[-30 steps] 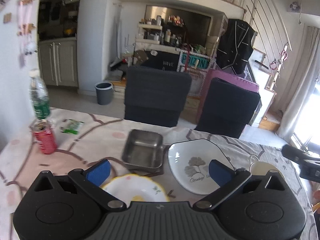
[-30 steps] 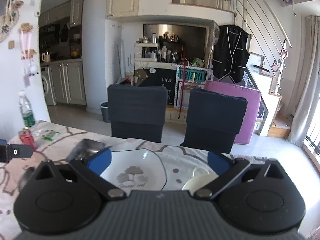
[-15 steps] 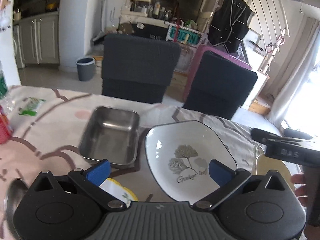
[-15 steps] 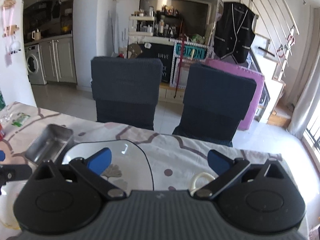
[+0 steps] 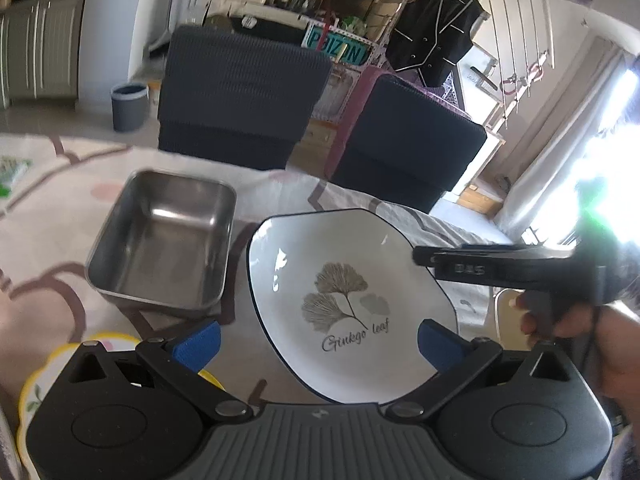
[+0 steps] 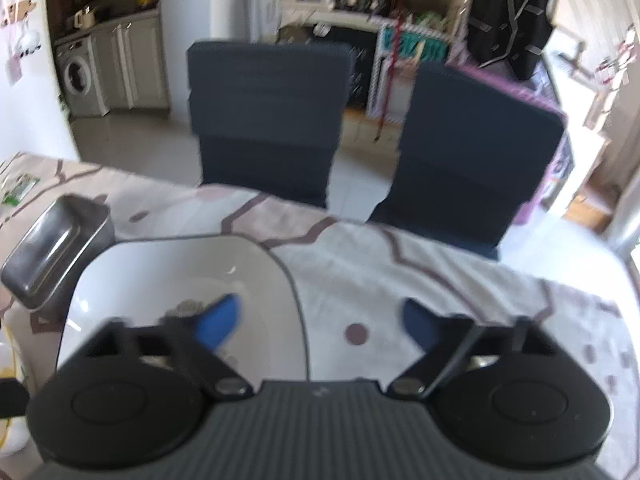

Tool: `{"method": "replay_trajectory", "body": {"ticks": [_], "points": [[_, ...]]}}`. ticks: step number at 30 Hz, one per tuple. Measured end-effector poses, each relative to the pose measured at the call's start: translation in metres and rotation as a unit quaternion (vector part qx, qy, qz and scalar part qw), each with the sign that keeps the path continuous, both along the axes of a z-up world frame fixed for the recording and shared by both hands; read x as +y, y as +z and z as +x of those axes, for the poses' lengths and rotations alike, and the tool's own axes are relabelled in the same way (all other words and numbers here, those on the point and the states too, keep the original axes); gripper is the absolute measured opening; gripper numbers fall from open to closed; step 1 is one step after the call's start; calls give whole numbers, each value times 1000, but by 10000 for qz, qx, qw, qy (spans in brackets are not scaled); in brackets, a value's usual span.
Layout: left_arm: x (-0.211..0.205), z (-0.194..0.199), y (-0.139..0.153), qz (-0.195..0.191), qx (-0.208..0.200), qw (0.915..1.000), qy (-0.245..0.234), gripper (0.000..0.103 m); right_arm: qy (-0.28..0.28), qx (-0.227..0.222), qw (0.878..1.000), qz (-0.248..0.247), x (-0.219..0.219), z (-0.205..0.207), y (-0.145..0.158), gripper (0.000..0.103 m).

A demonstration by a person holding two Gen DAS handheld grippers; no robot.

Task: Organize plates and bowls
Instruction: 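Move the left tool to the white ginkgo plate rim and close on it, then carry the white plate with the left tool and lower it onto the table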

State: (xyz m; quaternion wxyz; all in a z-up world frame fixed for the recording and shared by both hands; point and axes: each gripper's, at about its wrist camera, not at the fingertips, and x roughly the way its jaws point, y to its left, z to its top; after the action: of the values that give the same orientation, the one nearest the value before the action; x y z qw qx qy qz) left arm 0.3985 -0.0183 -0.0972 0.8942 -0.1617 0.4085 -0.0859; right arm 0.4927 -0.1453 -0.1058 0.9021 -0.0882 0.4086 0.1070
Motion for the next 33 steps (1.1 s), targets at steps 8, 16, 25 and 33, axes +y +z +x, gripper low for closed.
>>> {"method": "replay_trajectory", "body": {"ticks": [8, 16, 25, 33], "points": [[22, 10, -8, -549, 157, 9983, 114, 85, -261, 689, 9972, 83, 7, 24, -32, 52], [36, 18, -14, -903, 223, 9956, 128, 58, -153, 688, 9972, 263, 2, 9, -40, 18], [34, 27, -33, -851, 507, 9951, 56, 38, -154, 980, 9942, 416, -20, -24, -31, 13], [25, 36, -42, -638, 507, 9967, 33, 37, -230, 809, 9937, 740, -30, -21, -31, 14]]}}
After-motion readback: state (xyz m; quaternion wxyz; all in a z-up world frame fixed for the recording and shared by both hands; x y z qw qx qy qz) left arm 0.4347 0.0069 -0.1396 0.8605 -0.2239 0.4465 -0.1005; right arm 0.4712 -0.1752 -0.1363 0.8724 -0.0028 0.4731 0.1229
